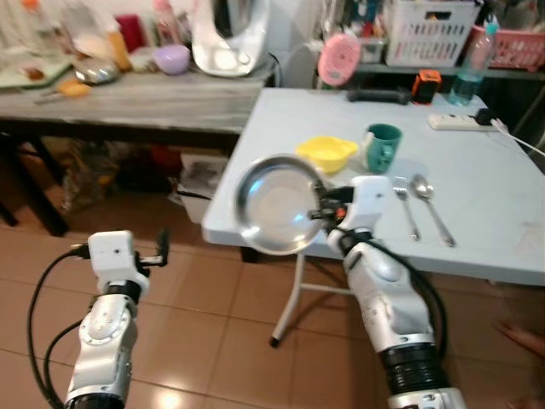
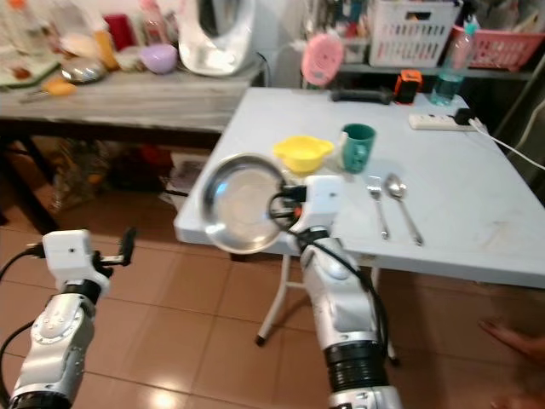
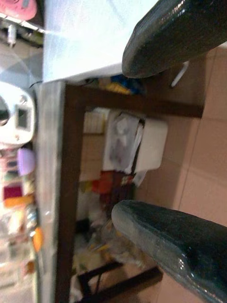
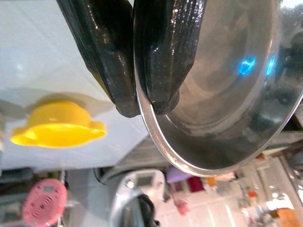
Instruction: Setting the table
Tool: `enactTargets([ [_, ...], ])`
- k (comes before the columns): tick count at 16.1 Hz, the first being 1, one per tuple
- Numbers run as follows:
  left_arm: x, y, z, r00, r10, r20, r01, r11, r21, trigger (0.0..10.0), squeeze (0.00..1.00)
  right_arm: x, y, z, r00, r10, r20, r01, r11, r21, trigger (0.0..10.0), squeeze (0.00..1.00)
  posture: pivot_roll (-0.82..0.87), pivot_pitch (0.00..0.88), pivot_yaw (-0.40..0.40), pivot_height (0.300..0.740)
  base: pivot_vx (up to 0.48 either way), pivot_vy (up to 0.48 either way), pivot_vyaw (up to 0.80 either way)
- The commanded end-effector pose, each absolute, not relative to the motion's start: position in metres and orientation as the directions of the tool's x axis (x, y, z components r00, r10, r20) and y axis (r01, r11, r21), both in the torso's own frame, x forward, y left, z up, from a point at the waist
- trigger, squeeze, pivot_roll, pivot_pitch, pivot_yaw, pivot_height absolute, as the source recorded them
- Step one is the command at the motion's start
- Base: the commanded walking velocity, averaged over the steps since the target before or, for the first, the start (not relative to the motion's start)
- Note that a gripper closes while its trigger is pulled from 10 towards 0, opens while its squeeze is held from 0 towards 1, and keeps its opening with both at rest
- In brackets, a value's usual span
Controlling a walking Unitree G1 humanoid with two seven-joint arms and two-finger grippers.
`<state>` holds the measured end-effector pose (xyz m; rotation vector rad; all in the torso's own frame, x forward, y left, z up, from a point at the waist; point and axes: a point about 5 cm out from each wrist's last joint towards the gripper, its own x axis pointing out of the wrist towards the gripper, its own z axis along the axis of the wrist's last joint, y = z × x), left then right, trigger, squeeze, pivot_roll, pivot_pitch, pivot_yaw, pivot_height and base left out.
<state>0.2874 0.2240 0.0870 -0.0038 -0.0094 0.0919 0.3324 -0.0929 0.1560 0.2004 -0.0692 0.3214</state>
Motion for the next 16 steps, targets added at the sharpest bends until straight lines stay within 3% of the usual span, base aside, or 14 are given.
enactTargets([
  [1,0.290,0.219,0.087,0.997,0.075,0.006,-0.075,0.997,-0.002,10.0,0.00,0.335,-0.103,0.160,0.955,0.276,0.113,-0.292,0.940,0.174,10.0,0.00,-0.14,0.000,0.058,0.740,0.000,0.401,0.00],
  [13,0.291,0.210,0.088,0.998,0.058,0.018,-0.058,0.998,-0.001,10.0,0.00,0.338,-0.103,0.162,0.955,0.269,0.124,-0.288,0.943,0.167,10.0,0.00,-0.13,0.000,0.061,0.740,0.000,0.455,0.00],
  [16,0.289,0.201,0.091,0.999,0.013,0.042,-0.012,1.000,-0.020,10.0,0.00,0.339,-0.103,0.162,0.955,0.271,0.124,-0.289,0.943,0.165,10.0,0.00,-0.13,0.000,0.057,0.740,0.000,0.000,0.00],
])
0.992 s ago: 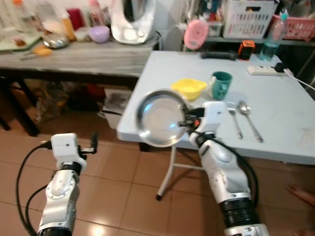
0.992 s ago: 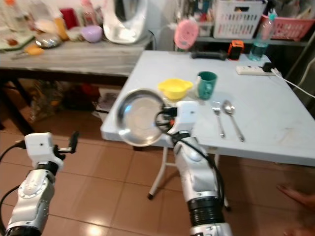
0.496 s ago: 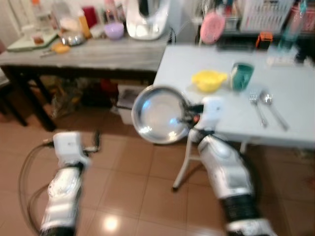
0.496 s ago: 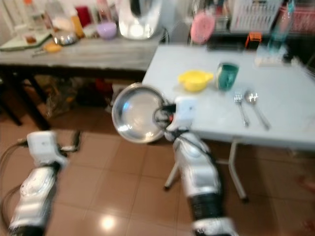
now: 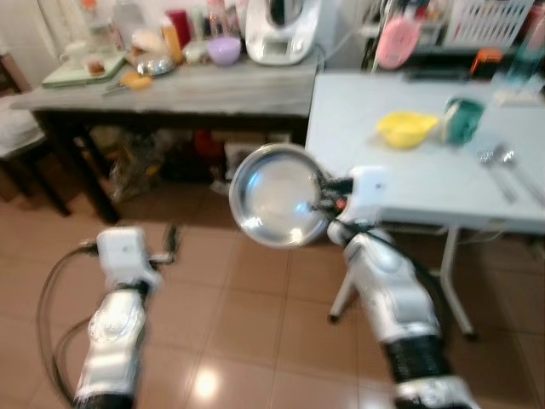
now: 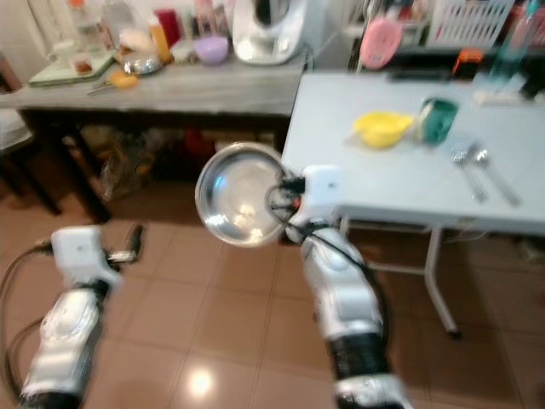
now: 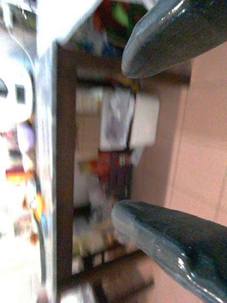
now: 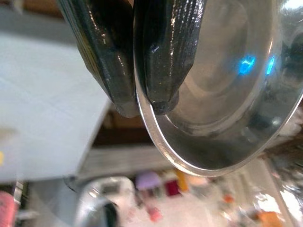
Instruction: Setting the table
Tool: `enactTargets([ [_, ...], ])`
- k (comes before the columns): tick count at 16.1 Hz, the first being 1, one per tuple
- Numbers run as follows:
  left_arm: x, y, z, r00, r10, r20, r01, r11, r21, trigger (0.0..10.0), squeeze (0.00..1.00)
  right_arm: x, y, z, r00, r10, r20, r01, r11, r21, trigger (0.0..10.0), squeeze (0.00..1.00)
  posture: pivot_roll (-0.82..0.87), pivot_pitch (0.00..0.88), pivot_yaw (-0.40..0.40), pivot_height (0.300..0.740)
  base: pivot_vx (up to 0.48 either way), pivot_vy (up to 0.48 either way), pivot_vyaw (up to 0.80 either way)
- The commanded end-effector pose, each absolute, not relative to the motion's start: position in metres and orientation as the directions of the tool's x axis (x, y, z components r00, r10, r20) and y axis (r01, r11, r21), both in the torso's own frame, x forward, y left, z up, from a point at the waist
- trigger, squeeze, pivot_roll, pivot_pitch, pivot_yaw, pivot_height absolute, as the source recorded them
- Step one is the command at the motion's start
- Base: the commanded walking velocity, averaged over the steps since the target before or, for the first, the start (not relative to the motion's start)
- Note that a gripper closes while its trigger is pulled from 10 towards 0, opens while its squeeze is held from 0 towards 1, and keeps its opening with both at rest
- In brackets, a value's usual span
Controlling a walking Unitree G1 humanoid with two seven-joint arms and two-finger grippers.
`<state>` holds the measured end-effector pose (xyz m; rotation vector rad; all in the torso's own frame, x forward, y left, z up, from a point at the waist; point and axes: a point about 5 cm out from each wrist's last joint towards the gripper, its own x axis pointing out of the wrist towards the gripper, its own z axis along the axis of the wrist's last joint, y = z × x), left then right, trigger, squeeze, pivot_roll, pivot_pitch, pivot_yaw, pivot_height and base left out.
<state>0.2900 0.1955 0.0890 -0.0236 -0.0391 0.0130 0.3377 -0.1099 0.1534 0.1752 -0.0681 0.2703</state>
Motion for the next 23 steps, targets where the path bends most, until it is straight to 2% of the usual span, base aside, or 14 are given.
enactTargets([
  [1,0.2888,0.2002,0.0913,0.999,0.012,0.044,-0.011,1.000,-0.017,10.0,0.00,0.3393,-0.1030,0.1616,0.954,0.272,0.123,-0.290,0.943,0.163,10.0,0.00,-0.13,0.000,0.051,0.740,0.000,0.000,0.00],
  [6,0.2858,0.1967,0.0900,0.999,0.004,0.046,-0.002,1.000,-0.029,10.0,0.00,0.3406,-0.1009,0.1633,0.949,0.288,0.132,-0.306,0.941,0.144,10.0,0.00,-0.13,0.000,0.048,0.740,0.126,0.000,0.00],
  [21,0.2876,0.1915,0.0901,0.998,-0.041,0.039,0.042,0.999,-0.029,10.0,0.00,0.3386,-0.1005,0.1628,0.947,0.287,0.144,-0.304,0.946,0.115,10.0,0.00,-0.14,0.000,0.064,0.740,0.459,0.000,0.00],
  [23,0.2882,0.1916,0.0900,0.998,-0.044,0.038,0.045,0.999,-0.028,10.0,0.00,0.3386,-0.1012,0.1618,0.948,0.285,0.142,-0.302,0.947,0.112,10.0,0.00,-0.14,0.000,0.065,0.740,0.480,0.000,0.60],
])
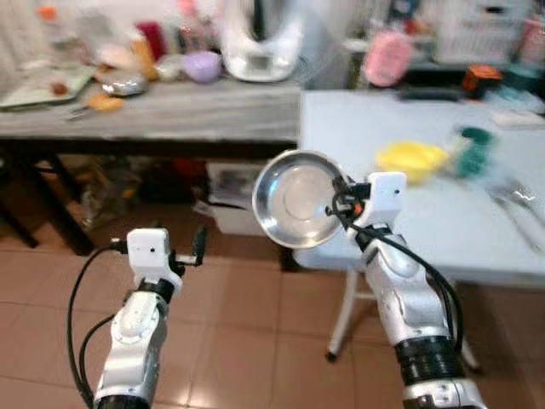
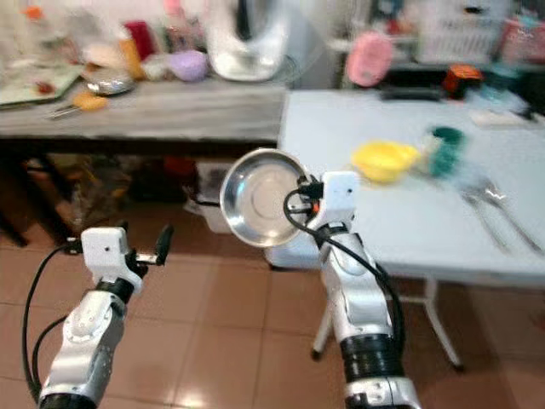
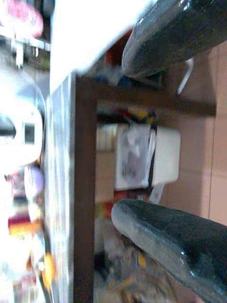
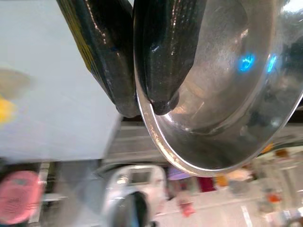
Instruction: Setting the table
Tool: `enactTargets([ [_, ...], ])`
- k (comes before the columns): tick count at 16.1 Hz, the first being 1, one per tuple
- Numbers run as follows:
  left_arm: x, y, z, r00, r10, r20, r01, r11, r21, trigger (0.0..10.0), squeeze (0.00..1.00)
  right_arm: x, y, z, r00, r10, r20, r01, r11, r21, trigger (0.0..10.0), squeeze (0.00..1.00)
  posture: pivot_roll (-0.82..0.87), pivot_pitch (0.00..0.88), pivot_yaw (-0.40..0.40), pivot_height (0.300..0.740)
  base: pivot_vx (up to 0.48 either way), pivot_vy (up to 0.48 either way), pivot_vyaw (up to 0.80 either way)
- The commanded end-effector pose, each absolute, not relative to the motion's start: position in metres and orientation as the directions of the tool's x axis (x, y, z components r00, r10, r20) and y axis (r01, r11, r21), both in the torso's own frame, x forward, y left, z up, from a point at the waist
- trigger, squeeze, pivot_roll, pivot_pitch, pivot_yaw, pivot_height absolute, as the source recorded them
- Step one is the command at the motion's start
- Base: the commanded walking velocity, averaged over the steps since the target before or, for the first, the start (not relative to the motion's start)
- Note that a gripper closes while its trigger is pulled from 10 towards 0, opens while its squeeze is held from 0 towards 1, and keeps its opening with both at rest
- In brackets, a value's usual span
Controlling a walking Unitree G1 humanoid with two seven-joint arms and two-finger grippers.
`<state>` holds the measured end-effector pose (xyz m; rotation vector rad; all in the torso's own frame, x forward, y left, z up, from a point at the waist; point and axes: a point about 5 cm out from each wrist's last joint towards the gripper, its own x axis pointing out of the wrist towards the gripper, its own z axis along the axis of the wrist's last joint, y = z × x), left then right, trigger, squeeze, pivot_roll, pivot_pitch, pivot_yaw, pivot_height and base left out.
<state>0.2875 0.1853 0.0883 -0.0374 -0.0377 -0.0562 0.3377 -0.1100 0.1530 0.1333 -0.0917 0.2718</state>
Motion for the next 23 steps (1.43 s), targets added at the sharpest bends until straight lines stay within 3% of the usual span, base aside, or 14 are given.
enactTargets([
  [1,0.2885,0.1916,0.0900,0.998,-0.043,0.037,0.044,0.999,-0.027,10.0,0.00,0.3387,-0.1017,0.1613,0.949,0.283,0.141,-0.300,0.947,0.114,10.0,0.00,-0.14,0.000,0.065,0.740,0.480,0.000,0.56],
  [9,0.2908,0.1897,0.0855,0.999,-0.050,-0.003,0.050,0.997,-0.052,10.0,0.00,0.3395,-0.1009,0.1598,0.951,0.277,0.135,-0.295,0.947,0.130,10.0,0.00,-0.13,0.000,0.068,0.740,0.093,0.000,0.00],
  [13,0.2914,0.1900,0.0864,0.998,-0.055,-0.002,0.055,0.997,-0.046,10.0,0.00,0.3392,-0.1015,0.1585,0.952,0.275,0.131,-0.293,0.946,0.142,10.0,0.00,-0.13,0.000,0.071,0.740,0.000,0.467,0.00],
  [23,0.2924,0.1843,0.0881,0.997,-0.078,0.004,0.078,0.996,-0.031,10.0,0.00,0.3386,-0.1010,0.1571,0.954,0.269,0.134,-0.289,0.943,0.167,10.0,0.00,-0.13,0.000,0.081,0.740,0.000,0.480,-0.54],
])
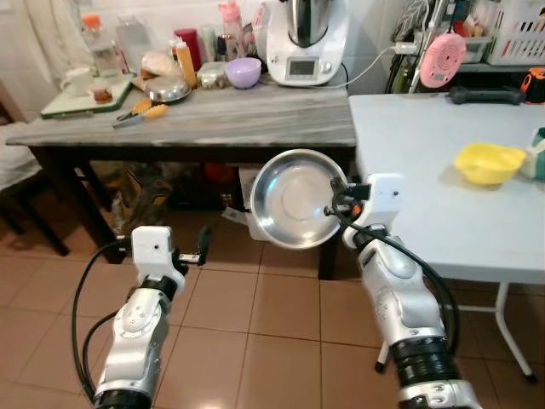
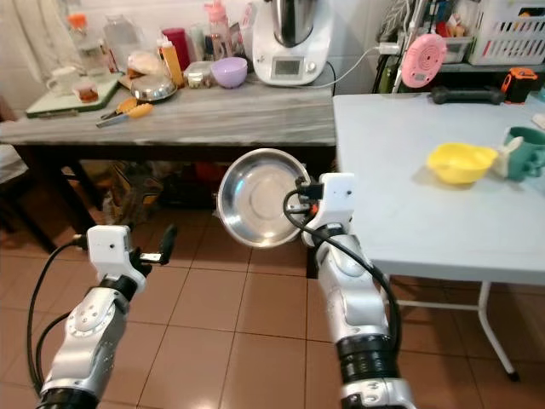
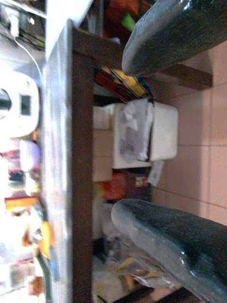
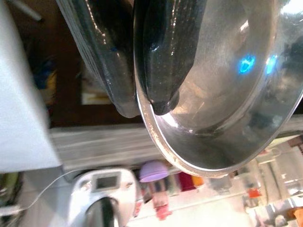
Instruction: Setting the table
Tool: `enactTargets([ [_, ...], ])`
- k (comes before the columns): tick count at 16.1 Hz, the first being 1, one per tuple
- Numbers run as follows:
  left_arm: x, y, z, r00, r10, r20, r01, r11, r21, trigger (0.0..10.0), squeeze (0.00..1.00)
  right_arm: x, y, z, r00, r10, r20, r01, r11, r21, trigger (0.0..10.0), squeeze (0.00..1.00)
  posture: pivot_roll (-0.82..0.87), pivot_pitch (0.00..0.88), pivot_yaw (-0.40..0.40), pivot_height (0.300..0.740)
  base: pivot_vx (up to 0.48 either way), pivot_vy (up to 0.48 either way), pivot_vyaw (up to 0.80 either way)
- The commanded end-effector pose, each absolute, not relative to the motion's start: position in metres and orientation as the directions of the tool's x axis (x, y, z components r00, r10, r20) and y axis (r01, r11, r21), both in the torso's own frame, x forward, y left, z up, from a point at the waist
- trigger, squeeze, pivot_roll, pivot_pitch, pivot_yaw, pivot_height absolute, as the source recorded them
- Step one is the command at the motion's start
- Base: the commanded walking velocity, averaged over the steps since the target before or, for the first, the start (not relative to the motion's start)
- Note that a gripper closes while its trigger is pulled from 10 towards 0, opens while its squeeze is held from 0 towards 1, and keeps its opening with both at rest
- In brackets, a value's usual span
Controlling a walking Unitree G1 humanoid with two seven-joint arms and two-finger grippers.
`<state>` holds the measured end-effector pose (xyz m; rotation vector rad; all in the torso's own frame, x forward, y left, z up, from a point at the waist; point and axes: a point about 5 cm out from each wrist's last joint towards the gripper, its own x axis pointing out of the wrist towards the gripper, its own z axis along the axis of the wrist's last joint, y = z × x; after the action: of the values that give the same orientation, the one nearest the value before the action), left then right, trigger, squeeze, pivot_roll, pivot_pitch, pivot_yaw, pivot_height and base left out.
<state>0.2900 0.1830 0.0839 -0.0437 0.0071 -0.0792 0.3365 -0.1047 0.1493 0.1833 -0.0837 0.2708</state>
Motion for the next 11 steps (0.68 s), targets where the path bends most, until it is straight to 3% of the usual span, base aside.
enactTargets([
  [1,0.2918,0.1831,0.0876,0.997,-0.079,0.004,0.079,0.996,-0.030,10.0,0.00,0.3387,-0.1001,0.1574,0.952,0.273,0.136,-0.293,0.942,0.166,10.0,0.00,-0.13,0.000,0.079,0.740,0.000,0.480,0.00],
  [10,0.2907,0.1804,0.0859,0.998,-0.056,0.004,0.056,0.998,-0.026,10.0,0.00,0.3390,-0.0998,0.1575,0.951,0.278,0.138,-0.298,0.942,0.158,10.0,0.00,-0.13,0.000,0.074,0.740,0.000,0.480,0.00],
  [11,0.2899,0.1806,0.0901,0.998,-0.048,0.035,0.049,0.998,-0.033,10.0,0.00,0.3389,-0.1006,0.1572,0.951,0.276,0.138,-0.296,0.942,0.156,10.0,0.00,-0.13,0.000,0.077,0.740,0.000,0.000,0.00],
])
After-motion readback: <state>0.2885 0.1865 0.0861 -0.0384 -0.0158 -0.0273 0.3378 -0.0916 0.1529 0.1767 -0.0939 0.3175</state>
